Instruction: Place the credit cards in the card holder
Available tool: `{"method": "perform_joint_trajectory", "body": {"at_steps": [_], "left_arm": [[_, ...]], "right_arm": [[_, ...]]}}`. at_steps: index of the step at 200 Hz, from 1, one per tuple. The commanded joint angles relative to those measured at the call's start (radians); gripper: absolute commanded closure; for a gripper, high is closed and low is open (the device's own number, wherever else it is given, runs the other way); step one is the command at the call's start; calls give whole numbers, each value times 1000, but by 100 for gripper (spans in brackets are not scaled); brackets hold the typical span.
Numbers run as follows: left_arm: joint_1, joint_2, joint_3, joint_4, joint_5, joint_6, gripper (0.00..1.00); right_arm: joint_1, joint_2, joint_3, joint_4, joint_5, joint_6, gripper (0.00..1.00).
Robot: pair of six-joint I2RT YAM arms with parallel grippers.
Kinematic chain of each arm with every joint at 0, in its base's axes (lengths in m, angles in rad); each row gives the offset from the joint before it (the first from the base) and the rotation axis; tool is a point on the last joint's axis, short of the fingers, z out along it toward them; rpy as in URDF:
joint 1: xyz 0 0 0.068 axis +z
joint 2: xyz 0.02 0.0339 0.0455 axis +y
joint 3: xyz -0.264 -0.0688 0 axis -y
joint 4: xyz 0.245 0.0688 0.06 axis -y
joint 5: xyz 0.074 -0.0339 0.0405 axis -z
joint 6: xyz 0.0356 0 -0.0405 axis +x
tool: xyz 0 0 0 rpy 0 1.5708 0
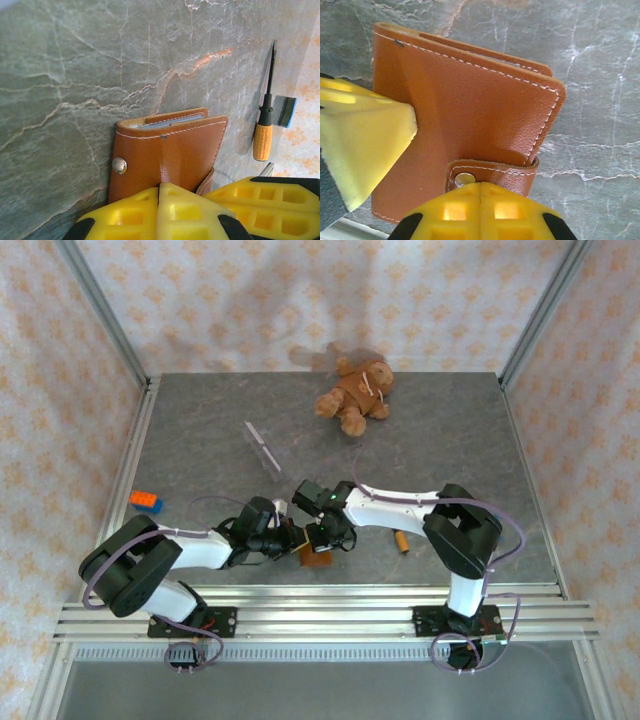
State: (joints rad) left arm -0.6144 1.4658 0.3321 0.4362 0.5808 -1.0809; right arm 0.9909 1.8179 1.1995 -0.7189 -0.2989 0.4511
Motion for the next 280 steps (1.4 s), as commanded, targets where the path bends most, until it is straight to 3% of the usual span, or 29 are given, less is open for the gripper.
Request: {"method": "perform_joint_trajectory", "body": {"at_steps": [1, 89, 167, 238, 280], "left_arm": [[17, 62, -57, -218, -154, 5, 95], [19, 51, -62, -231, -159, 4, 95], [19, 46, -71, -225, -169, -5, 94], [18, 48, -76, -221, -172, -8, 94], [19, 57, -80, -197, -168, -19, 94]], "right_arm": [[-9, 19, 4, -2, 42, -10, 100], [-9, 3, 64, -48, 47, -30, 100], [-17, 40, 5, 66, -22, -3, 100], [5, 45, -120, 107, 47, 26, 100], [35, 151, -137, 143, 74, 74, 100]]}}
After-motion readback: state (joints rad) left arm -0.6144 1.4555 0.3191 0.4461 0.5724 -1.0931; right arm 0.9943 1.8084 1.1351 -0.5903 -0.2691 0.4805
